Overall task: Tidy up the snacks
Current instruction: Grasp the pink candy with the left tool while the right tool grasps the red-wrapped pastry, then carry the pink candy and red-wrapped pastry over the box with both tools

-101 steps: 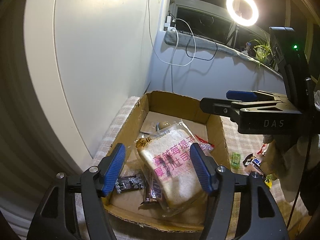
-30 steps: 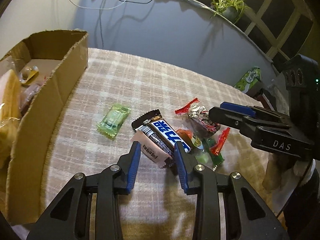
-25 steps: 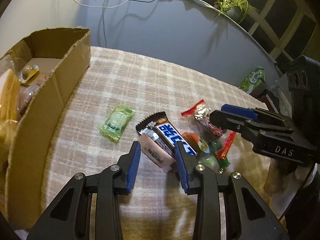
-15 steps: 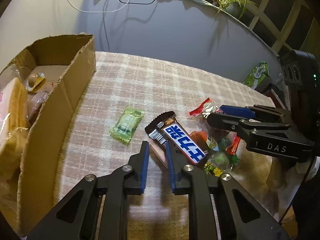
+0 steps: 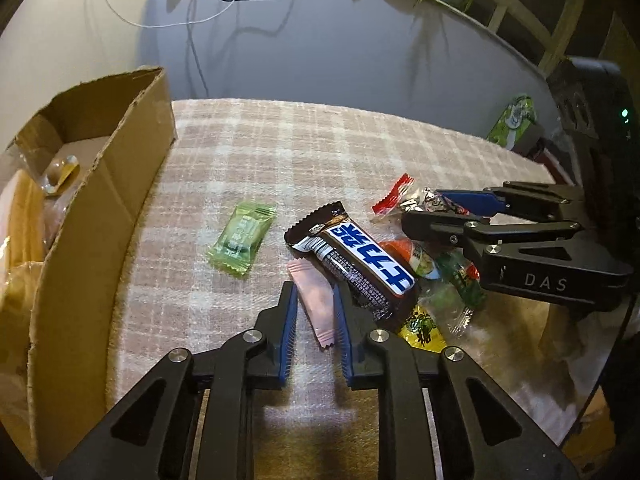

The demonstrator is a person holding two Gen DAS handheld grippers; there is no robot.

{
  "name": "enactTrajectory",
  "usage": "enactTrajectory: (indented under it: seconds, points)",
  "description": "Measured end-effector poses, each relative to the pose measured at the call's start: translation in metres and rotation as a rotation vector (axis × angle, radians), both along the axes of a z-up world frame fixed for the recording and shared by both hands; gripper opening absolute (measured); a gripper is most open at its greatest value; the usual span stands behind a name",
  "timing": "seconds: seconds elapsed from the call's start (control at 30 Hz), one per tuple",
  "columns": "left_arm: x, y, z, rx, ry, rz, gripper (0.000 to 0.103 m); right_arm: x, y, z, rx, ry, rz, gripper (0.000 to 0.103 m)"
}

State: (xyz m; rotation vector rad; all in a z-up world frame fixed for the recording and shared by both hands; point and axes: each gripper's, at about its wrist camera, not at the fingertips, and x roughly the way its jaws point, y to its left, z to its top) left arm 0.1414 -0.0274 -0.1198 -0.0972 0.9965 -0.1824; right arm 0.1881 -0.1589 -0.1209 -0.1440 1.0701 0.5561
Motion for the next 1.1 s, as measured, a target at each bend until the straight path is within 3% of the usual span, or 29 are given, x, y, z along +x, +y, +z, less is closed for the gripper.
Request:
enactTrajectory:
  seconds: [0.13,0.27,0.33,0.4,0.63,1.1]
  points:
    - [0.002,-0.016,-0.002,0.086,-0.015,-0.027,0.034,-0.001,0.001,0.0,-0.021,-0.016,0.0,0.045]
    - [0.003,-0.022,-0.004,0.131,-0.027,-0.049,0.034,-0.001,-0.001,0.0,-0.029,-0.022,0.005,0.045]
    - [0.001,-0.022,-0.005,0.156,-0.033,-0.061,0.03,-0.001,-0.001,-0.001,-0.029,-0.018,0.011,0.045]
    - [0.0,-0.02,-0.004,0.174,-0.041,-0.054,0.018,-0.002,-0.003,-0.002,-0.031,-0.015,0.011,0.045]
    - [-0.008,-0.013,-0.004,0.165,-0.054,-0.041,0.017,-0.008,-0.003,0.0,-0.046,-0.038,0.02,0.036]
    - [-0.024,0.004,0.026,0.087,-0.119,0.007,0.017,-0.022,-0.017,0.03,0.035,-0.094,-0.025,0.035]
